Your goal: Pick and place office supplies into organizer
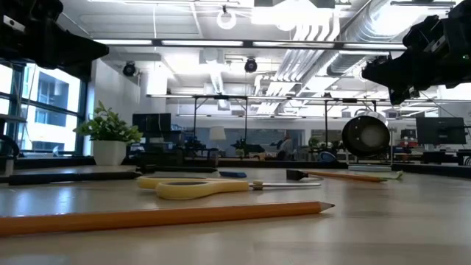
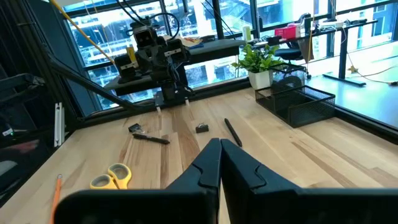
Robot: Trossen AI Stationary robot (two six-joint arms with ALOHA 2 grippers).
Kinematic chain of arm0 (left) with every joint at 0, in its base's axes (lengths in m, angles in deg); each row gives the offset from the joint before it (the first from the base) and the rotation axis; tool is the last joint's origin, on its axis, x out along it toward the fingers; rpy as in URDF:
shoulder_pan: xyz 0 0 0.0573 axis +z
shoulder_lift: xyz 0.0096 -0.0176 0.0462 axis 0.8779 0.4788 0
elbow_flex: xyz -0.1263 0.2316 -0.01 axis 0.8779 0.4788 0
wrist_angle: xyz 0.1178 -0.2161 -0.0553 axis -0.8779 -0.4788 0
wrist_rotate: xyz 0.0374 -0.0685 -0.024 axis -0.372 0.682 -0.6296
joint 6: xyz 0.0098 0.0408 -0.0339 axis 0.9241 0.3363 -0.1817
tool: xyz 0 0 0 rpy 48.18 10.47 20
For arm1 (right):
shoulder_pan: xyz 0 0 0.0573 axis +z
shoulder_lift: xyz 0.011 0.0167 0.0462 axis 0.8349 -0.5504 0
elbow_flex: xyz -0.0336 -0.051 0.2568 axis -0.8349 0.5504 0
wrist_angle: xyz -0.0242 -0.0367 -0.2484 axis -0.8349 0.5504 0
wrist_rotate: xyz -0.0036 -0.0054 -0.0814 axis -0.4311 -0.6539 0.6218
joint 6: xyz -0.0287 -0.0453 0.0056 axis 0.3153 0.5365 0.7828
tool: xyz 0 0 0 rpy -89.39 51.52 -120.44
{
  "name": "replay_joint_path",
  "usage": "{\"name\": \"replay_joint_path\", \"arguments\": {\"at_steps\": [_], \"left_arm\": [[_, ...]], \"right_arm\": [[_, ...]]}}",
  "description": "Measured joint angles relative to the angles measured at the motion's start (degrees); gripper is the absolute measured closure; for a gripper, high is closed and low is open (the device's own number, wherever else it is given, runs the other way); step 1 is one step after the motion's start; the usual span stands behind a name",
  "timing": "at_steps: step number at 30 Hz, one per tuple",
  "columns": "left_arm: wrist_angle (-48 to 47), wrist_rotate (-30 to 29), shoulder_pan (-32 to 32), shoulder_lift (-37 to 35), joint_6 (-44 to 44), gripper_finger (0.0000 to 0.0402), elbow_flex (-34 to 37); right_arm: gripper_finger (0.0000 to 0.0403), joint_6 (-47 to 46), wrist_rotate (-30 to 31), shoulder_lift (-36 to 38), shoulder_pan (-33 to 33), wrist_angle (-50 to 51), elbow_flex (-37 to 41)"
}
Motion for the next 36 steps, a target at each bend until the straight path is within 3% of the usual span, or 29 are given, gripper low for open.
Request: {"name": "replay_joint_path", "arguments": {"at_steps": [23, 27, 31, 36], "left_arm": [[0.45, 0.01, -0.01, -0.02, 1.29, 0.0389, 0.00], [2.36, -0.26, 0.01, -0.02, -3.01, 0.0389, 0.02], [5.65, 0.62, -0.01, -0.02, -11.17, 0.0389, 0.02], [6.04, 0.70, 0.00, 0.00, -13.70, 0.0389, 0.02]], "right_arm": [[0.0402, -4.17, 0.17, 0.02, -0.02, -0.74, 0.01], [0.0402, -3.86, 0.35, 0.02, 0.01, -0.87, 0.01], [0.0402, -1.06, 6.12, 0.03, -0.08, -3.81, 0.01], [0.0394, -1.53, 6.11, -0.62, 0.09, -1.67, 0.01]]}}
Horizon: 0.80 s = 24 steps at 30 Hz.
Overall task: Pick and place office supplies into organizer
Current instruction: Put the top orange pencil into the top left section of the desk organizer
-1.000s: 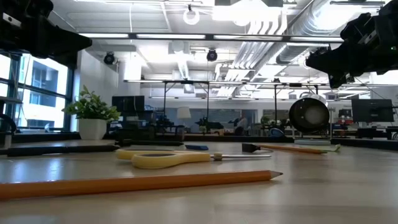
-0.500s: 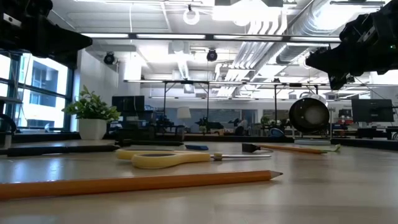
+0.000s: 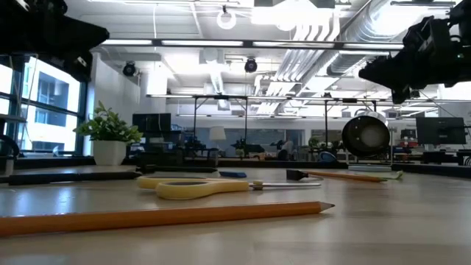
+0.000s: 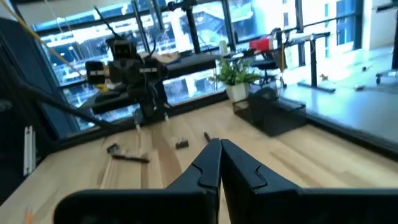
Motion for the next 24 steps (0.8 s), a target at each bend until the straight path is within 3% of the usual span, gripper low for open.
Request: {"name": "replay_joint_path", "arguments": {"at_steps": [3, 10, 15, 24], "left_arm": [[0.54, -1.39, -0.01, -0.02, -0.28, 0.0389, 0.00], [0.45, -4.96, -0.01, -0.04, 1.40, 0.0389, 0.00], [0.08, -8.07, 0.01, 0.79, -4.82, 0.0389, 0.45], [1.21, -9.96, 0.01, 1.80, -1.12, 0.0389, 0.59]], "right_arm": [[0.0381, -1.46, 1.08, -1.74, 0.46, 0.45, 0.00], [0.0330, -2.22, 11.30, -8.34, 3.53, -1.42, 0.00], [0.0297, 1.03, 17.49, -15.04, 7.58, -8.00, -0.15], [0.0288, 1.44, 24.81, -31.73, 16.76, -8.92, -7.90]]}}
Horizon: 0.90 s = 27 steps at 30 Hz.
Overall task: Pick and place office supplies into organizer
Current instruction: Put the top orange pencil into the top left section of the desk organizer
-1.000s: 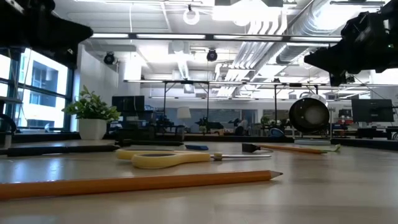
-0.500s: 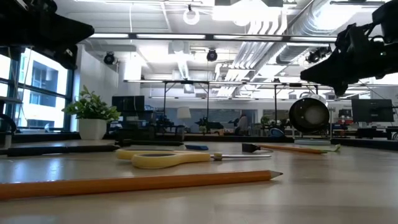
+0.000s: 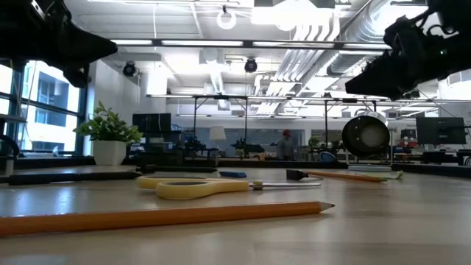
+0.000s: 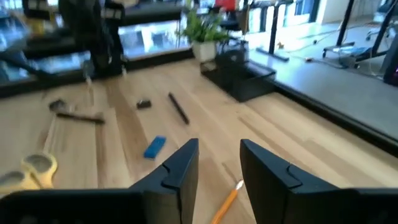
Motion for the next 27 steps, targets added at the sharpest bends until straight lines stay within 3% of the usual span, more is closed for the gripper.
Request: {"name": "replay_joint_path", "arguments": {"at_steps": [6, 12, 19, 24, 27], "left_arm": [[2.72, 0.02, 0.00, 0.22, 1.37, 0.0389, 0.00], [7.23, -1.69, 0.00, 3.67, 1.32, 0.0389, 0.00], [15.85, -1.89, -0.01, 16.42, -1.50, 0.0389, -0.02], [20.69, -1.41, -0.02, 26.06, -5.15, 0.0389, -0.02], [23.68, -0.12, -0.02, 31.15, -7.45, 0.0389, -0.02]], "right_arm": [[0.0288, -4.50, 12.14, -13.58, 4.34, -0.13, -4.24], [0.0274, -16.93, 14.46, -25.51, 6.37, -1.65, -4.40], [0.0233, -26.26, 18.61, -42.94, 12.36, -7.13, -8.60], [0.0227, -32.83, 24.18, -55.34, 15.99, -2.31, -14.53], [0.0229, -36.11, 31.29, -59.83, 18.20, 1.23, -16.57]]}}
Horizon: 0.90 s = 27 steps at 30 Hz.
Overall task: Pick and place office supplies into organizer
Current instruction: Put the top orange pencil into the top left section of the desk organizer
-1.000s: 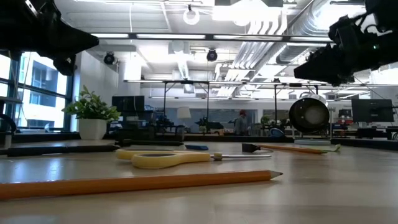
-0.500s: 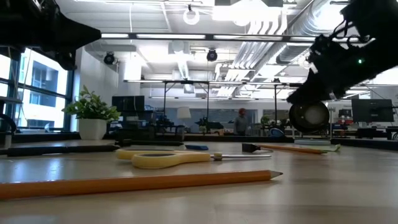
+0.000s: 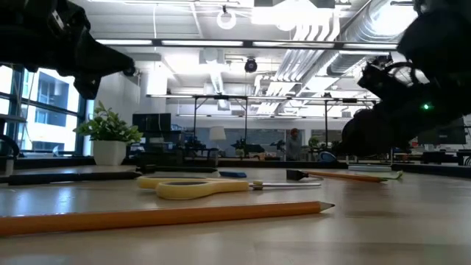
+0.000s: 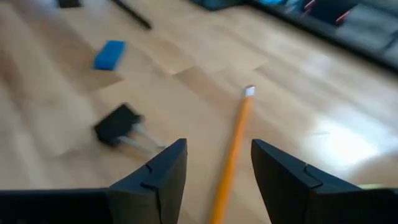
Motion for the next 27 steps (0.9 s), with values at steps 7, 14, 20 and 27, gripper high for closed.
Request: {"name": "replay_joint_path", "arguments": {"at_steps": [7, 14, 20, 27], "left_arm": [[10.64, 0.54, -0.02, 9.78, -0.83, 0.0389, -0.02], [17.76, 0.38, -0.02, 19.16, -0.85, 0.0389, -0.02], [23.04, 0.37, -0.02, 24.56, -1.51, 0.0389, -0.02], [24.50, 0.36, -0.02, 25.82, -1.53, 0.0389, -0.04]], "right_arm": [[0.0240, -5.67, 0.37, -3.98, 1.51, 1.40, 0.06], [0.0241, -12.01, -0.69, -10.26, 1.15, 0.83, 0.00], [0.0256, -15.27, -0.29, -11.94, 0.91, 0.80, -0.07], [0.0316, -21.31, 0.75, -14.49, 1.10, -0.06, -0.11]]}}
